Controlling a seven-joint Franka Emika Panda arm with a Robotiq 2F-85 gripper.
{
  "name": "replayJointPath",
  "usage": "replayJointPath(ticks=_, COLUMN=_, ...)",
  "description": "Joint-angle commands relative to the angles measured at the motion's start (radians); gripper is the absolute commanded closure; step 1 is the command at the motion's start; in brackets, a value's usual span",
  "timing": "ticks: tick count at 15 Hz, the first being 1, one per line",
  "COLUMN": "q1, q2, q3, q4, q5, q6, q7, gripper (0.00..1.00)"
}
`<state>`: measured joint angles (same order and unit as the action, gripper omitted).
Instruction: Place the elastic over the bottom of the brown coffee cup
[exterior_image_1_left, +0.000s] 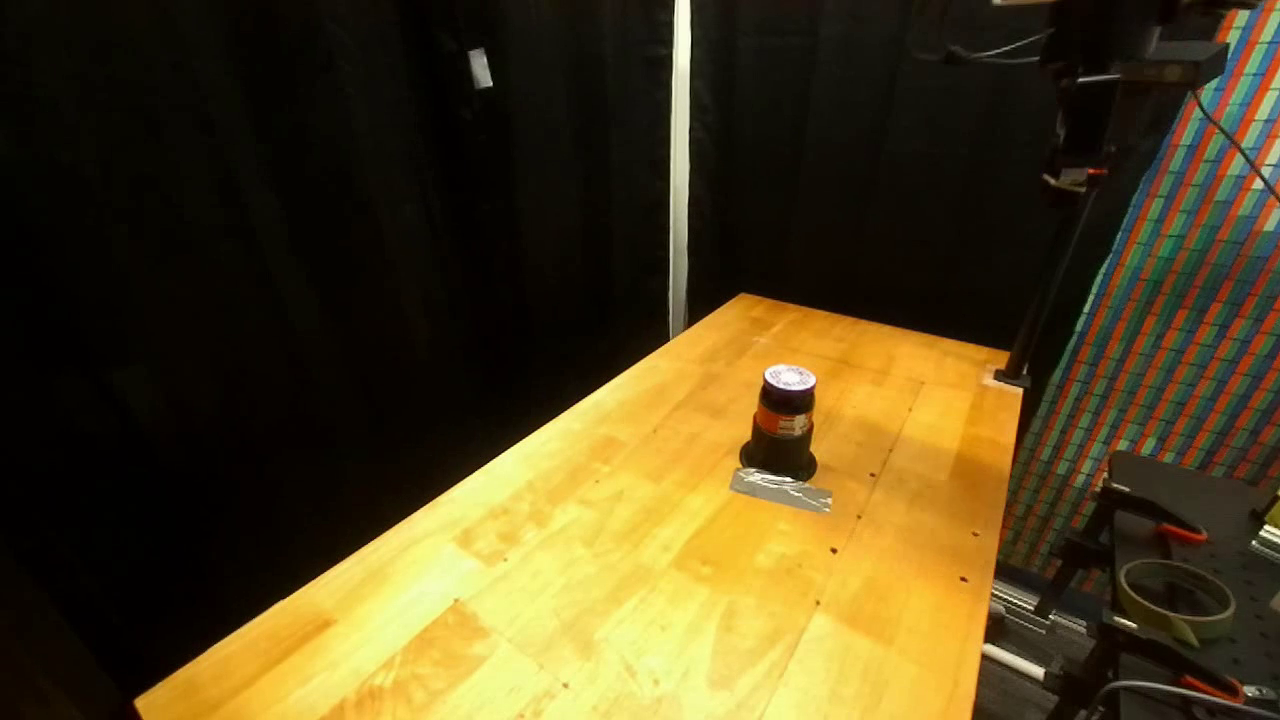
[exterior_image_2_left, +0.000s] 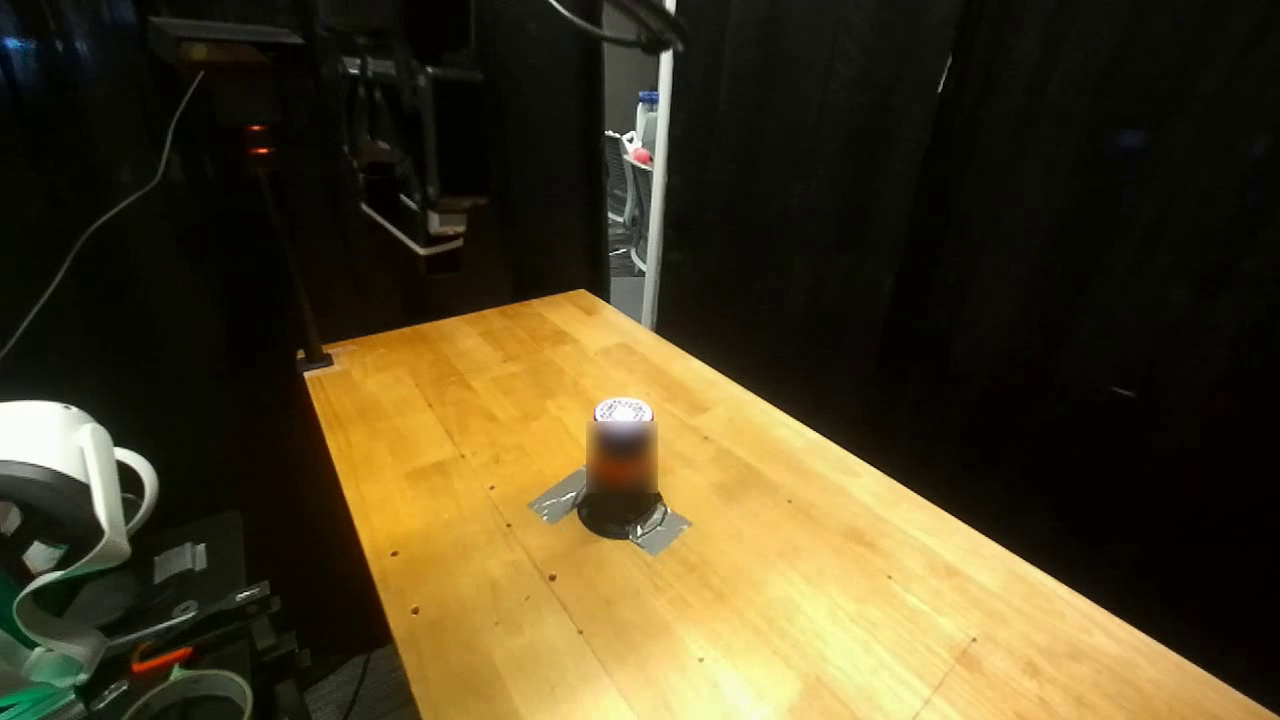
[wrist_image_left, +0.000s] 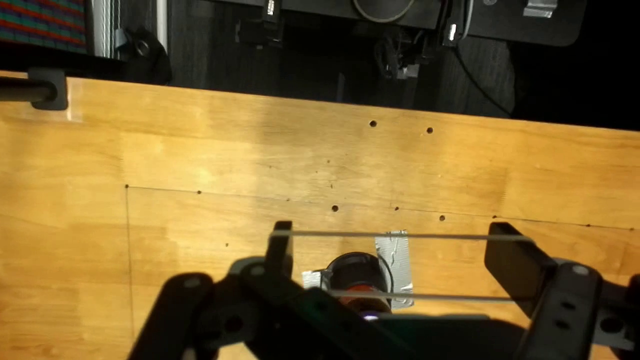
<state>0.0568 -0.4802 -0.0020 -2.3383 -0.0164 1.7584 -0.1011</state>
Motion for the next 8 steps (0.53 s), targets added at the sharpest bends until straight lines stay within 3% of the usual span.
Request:
replayJointPath(ticks=1, q1=0.029, q2=0.260, q3=0.044, q4=0.191, q5=0.074, q6=0.010, q7=0.053, gripper=0.00)
replayJointPath(ticks=8, q1=0.032, q2=0.577, q3=0.083, q4=0.352, q5=0.056, q6=0.213, q7=0.133, gripper=0.00)
